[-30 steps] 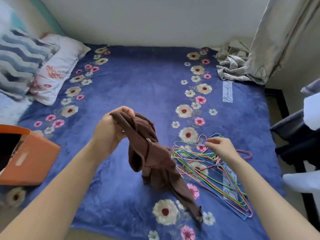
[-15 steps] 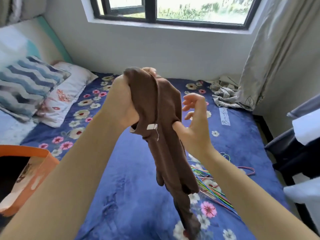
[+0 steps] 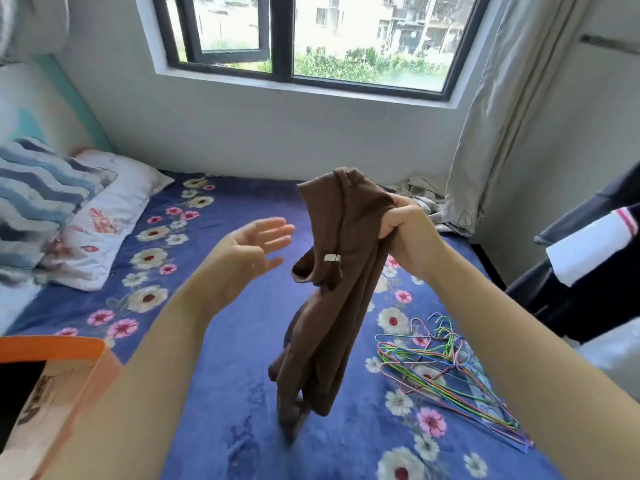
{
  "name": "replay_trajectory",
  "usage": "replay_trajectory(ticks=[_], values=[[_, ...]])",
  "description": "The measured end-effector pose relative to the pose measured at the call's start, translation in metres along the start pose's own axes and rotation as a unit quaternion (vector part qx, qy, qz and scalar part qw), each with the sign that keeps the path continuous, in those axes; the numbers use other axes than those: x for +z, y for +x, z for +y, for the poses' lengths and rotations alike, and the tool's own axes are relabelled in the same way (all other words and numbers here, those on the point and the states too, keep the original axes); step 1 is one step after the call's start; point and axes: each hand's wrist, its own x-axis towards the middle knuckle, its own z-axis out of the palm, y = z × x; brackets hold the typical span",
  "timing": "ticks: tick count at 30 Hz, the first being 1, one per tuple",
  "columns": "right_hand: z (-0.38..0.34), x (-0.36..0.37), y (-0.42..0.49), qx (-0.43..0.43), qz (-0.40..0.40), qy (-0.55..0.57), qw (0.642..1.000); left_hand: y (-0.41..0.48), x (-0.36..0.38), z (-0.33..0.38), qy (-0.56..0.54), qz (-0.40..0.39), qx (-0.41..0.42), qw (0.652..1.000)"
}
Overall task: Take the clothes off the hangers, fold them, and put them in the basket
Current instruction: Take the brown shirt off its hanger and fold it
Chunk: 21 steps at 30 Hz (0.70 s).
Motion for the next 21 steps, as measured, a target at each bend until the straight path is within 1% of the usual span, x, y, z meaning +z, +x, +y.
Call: replay_trajectory(ticks=[1,2,3,5,6,7,9,11,13,15,16,17,19,21], values=[[-0.004,0.006,0.001,0.004,-0.005,0.004,1.000,-0.003,-0.008,-0.019,0.057,0.026,-0.032,0.998],[-0.007,0.012,0.003,0.009,-0.013,0.006,1.000,-0.007,-0.010,-0.037,0.114,0.031,-0.069,0.991],[-0.010,0.017,0.004,0.014,-0.021,0.008,1.000,-0.011,-0.007,-0.051,0.164,0.014,-0.101,0.981],[-0.012,0.026,0.006,0.021,-0.045,0.009,0.999,-0.019,0.009,-0.067,0.201,-0.043,-0.121,0.971],[-0.012,0.029,0.008,0.022,-0.055,0.006,0.998,-0.021,0.021,-0.069,0.191,-0.060,-0.106,0.974],[-0.013,0.031,0.010,0.022,-0.059,0.001,0.998,-0.022,0.032,-0.068,0.168,-0.060,-0.082,0.980],[-0.012,0.028,0.013,0.015,-0.055,-0.012,0.998,-0.020,0.044,-0.062,0.129,-0.016,-0.027,0.991],[-0.010,0.018,0.013,0.011,-0.039,-0.019,0.999,-0.017,0.048,-0.055,0.108,0.035,0.020,0.993],[-0.010,0.000,0.011,0.011,-0.019,-0.006,1.000,-0.016,0.043,-0.044,0.099,0.052,0.033,0.993],[-0.009,-0.024,0.005,0.007,-0.006,0.014,1.000,-0.013,0.034,-0.030,0.113,0.062,0.032,0.991],[-0.007,-0.037,0.002,0.009,-0.004,0.004,1.000,-0.011,0.029,-0.022,0.117,0.063,0.033,0.991],[-0.005,-0.048,-0.001,0.018,-0.007,-0.027,0.999,-0.008,0.025,-0.014,0.119,0.062,0.035,0.990],[0.004,-0.069,-0.007,0.073,-0.027,-0.151,0.985,-0.003,0.026,0.004,0.150,0.060,0.048,0.986],[0.013,-0.087,-0.013,0.154,-0.065,-0.287,0.943,0.002,0.031,0.019,0.189,0.034,0.060,0.980]])
